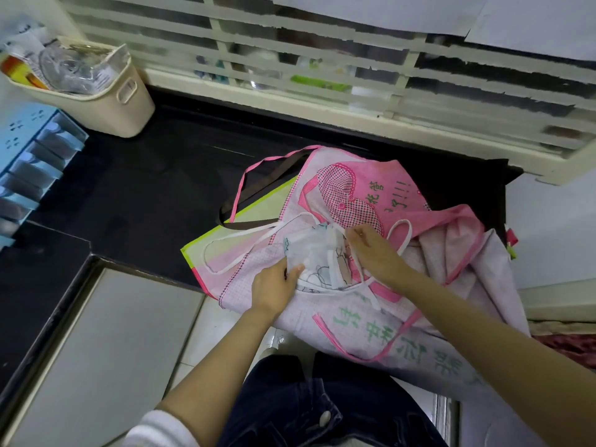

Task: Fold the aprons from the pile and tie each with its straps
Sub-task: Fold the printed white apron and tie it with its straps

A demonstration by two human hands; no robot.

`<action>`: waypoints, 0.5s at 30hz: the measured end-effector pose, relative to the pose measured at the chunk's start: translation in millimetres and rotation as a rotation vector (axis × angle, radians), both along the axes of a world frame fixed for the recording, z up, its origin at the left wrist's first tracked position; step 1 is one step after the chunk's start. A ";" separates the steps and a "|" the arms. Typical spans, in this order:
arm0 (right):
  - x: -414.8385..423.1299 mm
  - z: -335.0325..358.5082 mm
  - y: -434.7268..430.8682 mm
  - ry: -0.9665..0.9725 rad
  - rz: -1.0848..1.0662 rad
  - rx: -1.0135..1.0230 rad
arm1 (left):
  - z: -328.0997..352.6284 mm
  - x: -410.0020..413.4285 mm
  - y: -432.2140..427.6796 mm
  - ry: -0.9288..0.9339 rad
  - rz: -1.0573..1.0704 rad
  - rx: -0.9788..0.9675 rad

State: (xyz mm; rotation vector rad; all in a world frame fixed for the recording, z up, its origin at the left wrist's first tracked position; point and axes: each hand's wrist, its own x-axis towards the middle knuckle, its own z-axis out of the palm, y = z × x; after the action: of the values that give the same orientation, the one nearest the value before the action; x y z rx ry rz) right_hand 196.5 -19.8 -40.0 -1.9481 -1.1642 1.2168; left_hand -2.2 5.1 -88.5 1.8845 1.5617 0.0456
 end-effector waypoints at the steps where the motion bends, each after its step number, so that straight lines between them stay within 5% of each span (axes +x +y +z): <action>1: -4.4 1.0 0.8 -0.006 0.029 0.002 | -0.3 0.0 0.8 0.001 0.006 0.005; 6: -12.2 -19.0 -0.9 -0.081 0.213 -0.105 | 0.2 0.3 2.4 -0.035 0.032 0.070; 15: -11.4 -27.1 9.1 -0.217 0.199 -0.127 | -0.3 9.4 8.8 -0.054 0.098 0.047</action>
State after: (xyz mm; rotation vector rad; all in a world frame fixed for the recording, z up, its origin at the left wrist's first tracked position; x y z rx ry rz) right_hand 185.1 -10.7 -67.1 -2.1427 -1.4514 1.2278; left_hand 7.2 13.9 -88.7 1.8260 1.6278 0.1761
